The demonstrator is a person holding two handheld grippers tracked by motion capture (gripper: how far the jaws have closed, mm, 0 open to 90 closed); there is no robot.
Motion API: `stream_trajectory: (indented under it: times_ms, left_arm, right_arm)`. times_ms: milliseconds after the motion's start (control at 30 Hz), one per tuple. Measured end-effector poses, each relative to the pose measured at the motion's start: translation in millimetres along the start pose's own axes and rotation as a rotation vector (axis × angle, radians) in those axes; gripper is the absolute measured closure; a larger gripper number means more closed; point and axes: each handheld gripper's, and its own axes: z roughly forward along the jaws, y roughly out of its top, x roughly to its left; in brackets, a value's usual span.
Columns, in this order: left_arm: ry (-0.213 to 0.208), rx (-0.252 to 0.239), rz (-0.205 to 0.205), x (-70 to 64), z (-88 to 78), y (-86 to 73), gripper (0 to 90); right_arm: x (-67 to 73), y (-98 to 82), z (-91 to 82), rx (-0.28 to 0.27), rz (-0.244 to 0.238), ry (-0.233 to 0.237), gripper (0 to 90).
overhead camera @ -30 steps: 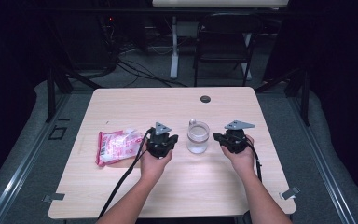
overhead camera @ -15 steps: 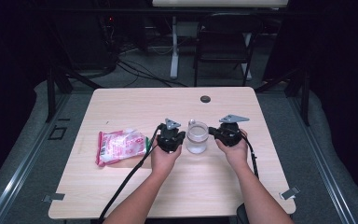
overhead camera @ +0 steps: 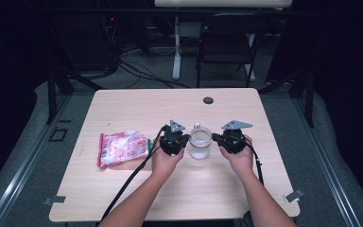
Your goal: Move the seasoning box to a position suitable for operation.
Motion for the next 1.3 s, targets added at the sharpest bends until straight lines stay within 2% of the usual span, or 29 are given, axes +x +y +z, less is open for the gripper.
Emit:
stream_trajectory:
  times_ms: [167, 233, 300, 367, 433, 500, 633, 667, 767, 833, 867, 900, 933, 967, 1033, 1067, 1133, 1300]
  left_arm:
    - [-0.053, 0.013, 0.011, 0.9, -5.9, -2.7, 90.0]
    - [-0.077, 0.023, 0.031, 2.1, -9.2, -3.9, 90.0]
    - [-0.103, 0.028, 0.048, 2.2, -14.0, -5.8, 90.0]
    - [-0.123, 0.026, 0.059, 2.1, -17.7, -9.0, 90.0]
    - [-0.146, 0.019, 0.079, 2.8, -21.0, -13.1, 90.0]
    - [-0.168, 0.017, 0.088, 3.7, -22.2, -14.6, 90.0]
    - [-0.217, -0.009, 0.056, 7.5, -19.1, -17.8, 90.0]
    - [-0.245, -0.001, 0.060, 9.2, -18.9, -17.6, 90.0]
    - [-0.281, -0.009, 0.080, 10.0, -16.5, -18.0, 90.0]
    - [-0.308, -0.019, 0.084, 11.3, -13.7, -17.6, 90.0]
    - [-0.319, -0.017, 0.087, 12.1, -12.9, -17.3, 90.0]
    - [-0.335, -0.015, 0.081, 13.1, -11.5, -16.7, 90.0]
    - [-0.345, -0.017, 0.074, 13.5, -10.3, -16.5, 90.0]
    - [-0.350, -0.017, 0.065, 14.1, -9.0, -16.0, 90.0]
    - [-0.357, -0.018, 0.038, 14.6, -5.9, -15.0, 90.0]
    - [-0.345, -0.020, 0.032, 14.2, -5.5, -14.6, 88.6]
    - [-0.331, -0.025, 0.038, 13.9, -6.8, -13.9, 85.0]
    - [-0.285, -0.036, 0.066, 16.9, -16.3, -16.6, 80.2]
  right_arm:
    - [12.6, -8.0, -14.2, 0.018, -0.034, -0.004, 90.0]
    - [15.5, -9.7, -17.3, 0.022, -0.042, -0.004, 90.0]
    - [26.9, -16.4, -27.9, 0.034, -0.040, 0.004, 90.0]
    - [30.3, -17.9, -30.1, 0.034, -0.042, 0.001, 90.0]
    - [42.6, -22.9, -39.2, 0.050, -0.080, -0.012, 90.0]
    - [51.4, -27.3, -44.9, 0.051, -0.088, -0.018, 90.0]
    - [63.6, -33.9, -54.1, 0.058, -0.125, -0.021, 90.0]
    - [68.4, -37.0, -57.7, 0.055, -0.138, -0.017, 90.0]
    - [73.8, -41.4, -63.6, 0.057, -0.148, -0.018, 90.0]
    - [74.9, -44.2, -65.9, 0.048, -0.135, -0.005, 90.0]
    - [74.4, -45.8, -67.7, 0.047, -0.131, 0.012, 90.0]
    - [73.3, -48.6, -69.4, 0.036, -0.118, 0.049, 90.0]
    - [73.3, -48.6, -69.4, 0.036, -0.118, 0.049, 90.0]
    - [72.0, -50.4, -70.1, 0.031, -0.108, 0.079, 90.0]
    - [71.0, -50.9, -70.4, 0.031, -0.105, 0.094, 88.4]
    - [69.9, -51.2, -71.8, 0.025, -0.108, 0.107, 87.6]
    - [66.4, -51.3, -76.3, 0.015, -0.108, 0.089, 87.6]
    - [47.5, -57.4, -78.0, 0.005, -0.052, 0.020, 85.3]
